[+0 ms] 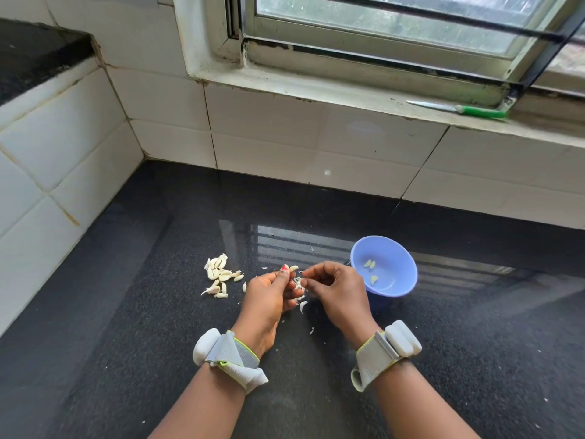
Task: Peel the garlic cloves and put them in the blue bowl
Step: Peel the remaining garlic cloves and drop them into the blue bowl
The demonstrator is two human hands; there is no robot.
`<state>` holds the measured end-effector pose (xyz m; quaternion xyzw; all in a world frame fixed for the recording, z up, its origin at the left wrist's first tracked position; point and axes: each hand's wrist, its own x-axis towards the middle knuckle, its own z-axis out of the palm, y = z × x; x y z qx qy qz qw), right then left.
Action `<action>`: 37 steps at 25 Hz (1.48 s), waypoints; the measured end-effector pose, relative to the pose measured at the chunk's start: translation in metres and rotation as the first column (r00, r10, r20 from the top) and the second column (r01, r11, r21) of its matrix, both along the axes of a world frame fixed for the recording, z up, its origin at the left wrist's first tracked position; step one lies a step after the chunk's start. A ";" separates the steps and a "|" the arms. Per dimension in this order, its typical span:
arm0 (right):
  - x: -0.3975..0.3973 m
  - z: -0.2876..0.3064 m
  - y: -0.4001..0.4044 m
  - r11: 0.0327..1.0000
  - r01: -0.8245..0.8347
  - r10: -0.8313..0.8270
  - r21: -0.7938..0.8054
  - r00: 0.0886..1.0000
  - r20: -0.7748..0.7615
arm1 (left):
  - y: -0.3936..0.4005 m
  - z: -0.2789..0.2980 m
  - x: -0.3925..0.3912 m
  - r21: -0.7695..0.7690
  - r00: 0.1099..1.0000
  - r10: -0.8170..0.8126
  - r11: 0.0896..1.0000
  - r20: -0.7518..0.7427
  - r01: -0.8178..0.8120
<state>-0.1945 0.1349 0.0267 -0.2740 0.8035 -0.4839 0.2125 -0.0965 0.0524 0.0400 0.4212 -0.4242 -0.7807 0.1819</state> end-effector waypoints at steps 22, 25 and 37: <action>0.001 0.012 -0.005 0.965 0.059 0.004 -0.254 0.970 0.243 | -0.005 -0.005 0.004 -0.792 0.993 0.059 0.608 0.099 0.043; 0.001 0.010 -0.005 0.975 0.067 -0.030 -0.214 0.984 0.174 | -0.007 -0.007 0.004 -0.798 0.993 0.047 0.600 0.112 0.062; 0.001 0.007 0.000 1.000 0.010 -0.008 0.019 0.998 -0.066 | -0.006 -0.011 0.004 -0.279 0.998 0.015 0.960 -0.058 -0.031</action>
